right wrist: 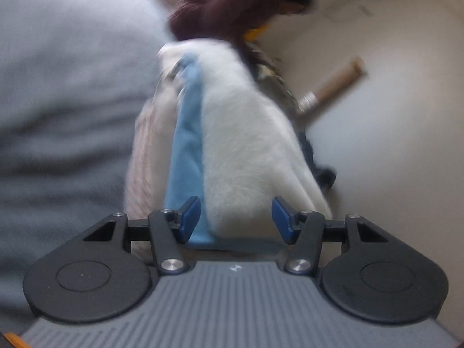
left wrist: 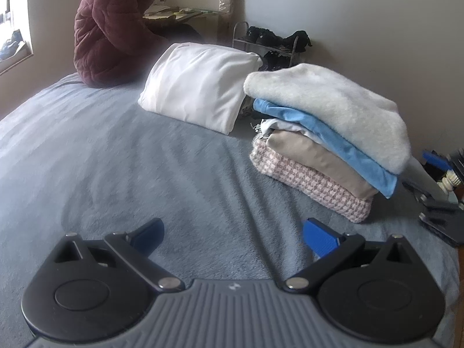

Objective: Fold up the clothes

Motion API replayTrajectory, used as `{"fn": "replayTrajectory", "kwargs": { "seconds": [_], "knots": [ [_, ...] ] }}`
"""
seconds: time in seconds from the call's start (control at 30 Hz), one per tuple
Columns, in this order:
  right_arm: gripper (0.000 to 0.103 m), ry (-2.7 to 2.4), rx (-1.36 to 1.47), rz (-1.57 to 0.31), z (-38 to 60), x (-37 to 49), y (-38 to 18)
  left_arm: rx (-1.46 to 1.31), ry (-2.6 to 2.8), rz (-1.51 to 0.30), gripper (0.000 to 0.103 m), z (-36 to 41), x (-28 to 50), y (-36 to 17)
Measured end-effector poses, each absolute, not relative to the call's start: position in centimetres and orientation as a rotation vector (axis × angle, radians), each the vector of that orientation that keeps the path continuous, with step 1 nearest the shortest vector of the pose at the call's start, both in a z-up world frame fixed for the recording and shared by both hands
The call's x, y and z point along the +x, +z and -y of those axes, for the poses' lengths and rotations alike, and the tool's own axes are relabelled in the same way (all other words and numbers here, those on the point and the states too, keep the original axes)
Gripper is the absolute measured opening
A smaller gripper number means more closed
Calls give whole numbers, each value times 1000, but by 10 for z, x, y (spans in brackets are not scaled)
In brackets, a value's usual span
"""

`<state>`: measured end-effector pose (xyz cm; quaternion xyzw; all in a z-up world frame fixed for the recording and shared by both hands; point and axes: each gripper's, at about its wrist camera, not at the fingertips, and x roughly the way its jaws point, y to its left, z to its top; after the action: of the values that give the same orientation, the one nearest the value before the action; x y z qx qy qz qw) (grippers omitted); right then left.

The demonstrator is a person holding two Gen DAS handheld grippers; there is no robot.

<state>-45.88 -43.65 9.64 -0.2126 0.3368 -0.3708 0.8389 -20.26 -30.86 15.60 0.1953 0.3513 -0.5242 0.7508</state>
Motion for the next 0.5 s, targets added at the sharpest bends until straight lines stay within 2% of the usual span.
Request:
{"fn": "replayTrajectory", "kwargs": {
  "seconds": [0.1, 0.27, 0.4, 0.5],
  "knots": [
    [63, -834, -59, -611, 416, -470, 116, 426, -1166, -754, 103, 307, -209, 159],
    [77, -946, 494, -525, 385, -469, 113, 435, -1213, -739, 103, 301, -226, 164],
    [88, -1054, 635, -485, 365, -454, 114, 430, -1229, -750, 103, 295, -237, 169],
    [91, -1091, 546, -550, 353, -434, 118, 420, -1241, -739, 103, 288, -245, 175]
  ]
}}
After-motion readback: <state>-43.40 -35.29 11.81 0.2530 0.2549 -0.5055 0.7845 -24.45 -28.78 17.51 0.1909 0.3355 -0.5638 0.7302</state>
